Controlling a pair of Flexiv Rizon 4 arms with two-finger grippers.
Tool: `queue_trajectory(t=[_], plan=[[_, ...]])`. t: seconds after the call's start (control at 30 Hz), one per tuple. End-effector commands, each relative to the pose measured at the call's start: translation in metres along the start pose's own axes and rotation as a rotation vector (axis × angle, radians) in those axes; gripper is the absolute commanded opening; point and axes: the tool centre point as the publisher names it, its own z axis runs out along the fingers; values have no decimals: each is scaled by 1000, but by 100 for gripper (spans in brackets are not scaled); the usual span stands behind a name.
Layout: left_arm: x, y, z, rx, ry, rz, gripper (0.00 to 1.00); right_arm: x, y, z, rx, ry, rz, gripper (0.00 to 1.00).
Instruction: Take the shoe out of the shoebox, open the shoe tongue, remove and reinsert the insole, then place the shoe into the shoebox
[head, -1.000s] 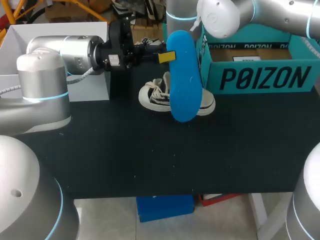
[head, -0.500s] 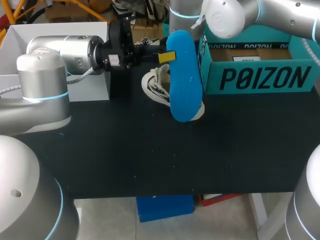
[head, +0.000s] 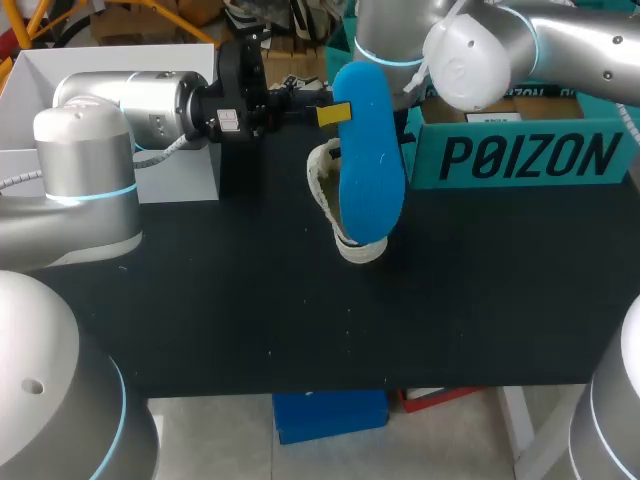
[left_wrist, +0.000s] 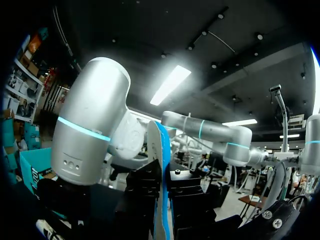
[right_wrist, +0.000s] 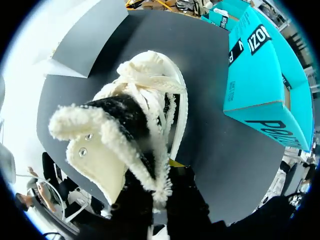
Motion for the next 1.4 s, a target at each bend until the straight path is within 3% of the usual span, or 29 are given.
queue_trajectory(t=[0.03, 0.43, 1.23, 1.27, 1.3, 1.4], plan=[[0, 1, 1, 1, -2, 2, 0, 3, -8, 9, -87, 22, 237, 0], [0, 1, 1, 1, -2, 2, 0, 11, -20, 34, -83, 52, 154, 0], [0, 1, 1, 1, -2, 2, 0, -2, -31, 77, -47, 55, 177, 0], [0, 1, 1, 1, -2, 2, 0, -2, -31, 77, -46, 50, 173, 11], [0, 1, 1, 1, -2, 2, 0, -2, -32, 76, -46, 49, 174, 100], [0, 1, 1, 1, -2, 2, 0, -5, -32, 71, -50, 49, 177, 100]])
